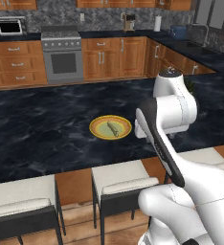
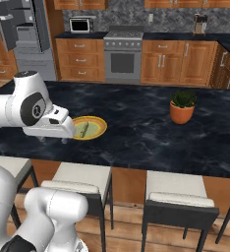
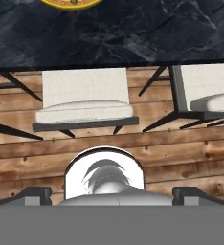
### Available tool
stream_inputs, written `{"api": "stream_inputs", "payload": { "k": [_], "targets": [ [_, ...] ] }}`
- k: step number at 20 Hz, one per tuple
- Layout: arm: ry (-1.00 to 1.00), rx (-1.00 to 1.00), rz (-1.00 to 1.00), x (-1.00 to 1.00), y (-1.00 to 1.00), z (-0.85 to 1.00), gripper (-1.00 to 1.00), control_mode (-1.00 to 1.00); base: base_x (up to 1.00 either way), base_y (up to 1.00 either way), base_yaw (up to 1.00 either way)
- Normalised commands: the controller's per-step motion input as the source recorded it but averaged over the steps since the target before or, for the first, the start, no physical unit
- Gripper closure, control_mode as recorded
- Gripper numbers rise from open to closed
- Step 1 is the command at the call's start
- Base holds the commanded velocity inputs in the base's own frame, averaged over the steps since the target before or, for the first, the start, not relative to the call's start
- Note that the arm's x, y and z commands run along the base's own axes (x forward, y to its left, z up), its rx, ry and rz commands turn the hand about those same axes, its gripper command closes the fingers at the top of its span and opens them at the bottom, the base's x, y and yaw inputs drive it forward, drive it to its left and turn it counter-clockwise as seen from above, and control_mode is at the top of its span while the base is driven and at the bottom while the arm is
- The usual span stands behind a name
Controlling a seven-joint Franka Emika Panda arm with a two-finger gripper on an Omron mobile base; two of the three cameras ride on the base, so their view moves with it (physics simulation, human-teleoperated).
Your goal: Retrieve the butter from the fridge and place it on a plate on the dining table. Then retrieve the butter knife by the fridge and place it near the plate.
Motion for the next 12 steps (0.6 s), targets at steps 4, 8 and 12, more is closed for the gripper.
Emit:
{"api": "stream_inputs", "payload": {
  "k": [4,8,12],
  "targets": [
    [0.00,0.00,0.00,-0.04,0.00,-0.01,-1.00,1.00,-0.33,0.01,0.00],
    [0.00,0.00,0.00,0.00,0.00,0.00,-1.00,1.00,-0.53,0.31,0.00],
    [0.00,0.00,0.00,0.00,0.00,0.00,-1.00,1.00,-0.32,0.74,0.00]
  ]
}}
